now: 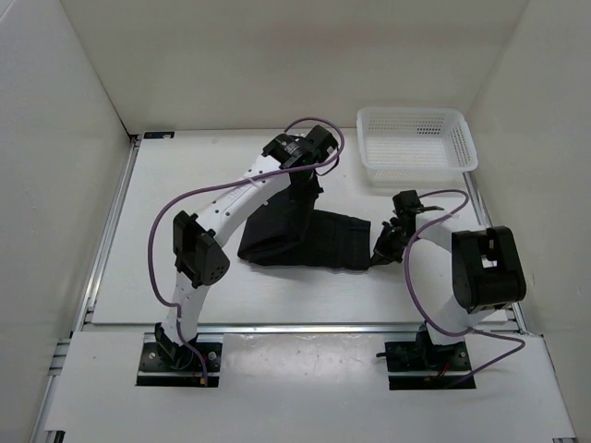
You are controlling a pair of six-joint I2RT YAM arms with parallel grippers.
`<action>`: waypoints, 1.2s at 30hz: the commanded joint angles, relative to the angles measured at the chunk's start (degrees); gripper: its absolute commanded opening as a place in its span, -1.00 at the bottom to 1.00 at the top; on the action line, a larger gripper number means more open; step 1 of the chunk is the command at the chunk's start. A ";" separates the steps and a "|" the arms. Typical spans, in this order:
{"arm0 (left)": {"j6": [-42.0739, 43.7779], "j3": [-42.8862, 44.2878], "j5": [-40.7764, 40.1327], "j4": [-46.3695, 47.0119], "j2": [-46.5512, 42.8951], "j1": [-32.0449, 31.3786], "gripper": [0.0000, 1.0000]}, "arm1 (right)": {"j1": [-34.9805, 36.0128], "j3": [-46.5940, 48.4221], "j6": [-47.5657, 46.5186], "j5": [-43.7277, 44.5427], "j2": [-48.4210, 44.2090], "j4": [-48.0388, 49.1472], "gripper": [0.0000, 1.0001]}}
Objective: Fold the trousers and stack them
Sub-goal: Fold the trousers
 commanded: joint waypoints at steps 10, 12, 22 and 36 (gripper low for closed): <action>-3.31 8.44 2.47 2.06 6.13 -4.68 -0.79 | 6.54 5.60 1.29 1.40 2.30 3.00 -0.98; -3.31 9.06 2.99 2.59 6.76 -5.21 -0.79 | 6.54 5.60 1.29 1.40 2.92 3.00 -0.98; -2.78 12.14 4.76 5.23 8.08 -7.50 -0.79 | 8.21 5.60 2.35 1.93 3.97 3.00 -0.98; 0.99 10.65 8.89 7.34 5.01 -7.42 0.65 | 8.74 6.13 0.34 6.13 -2.42 -1.74 -0.27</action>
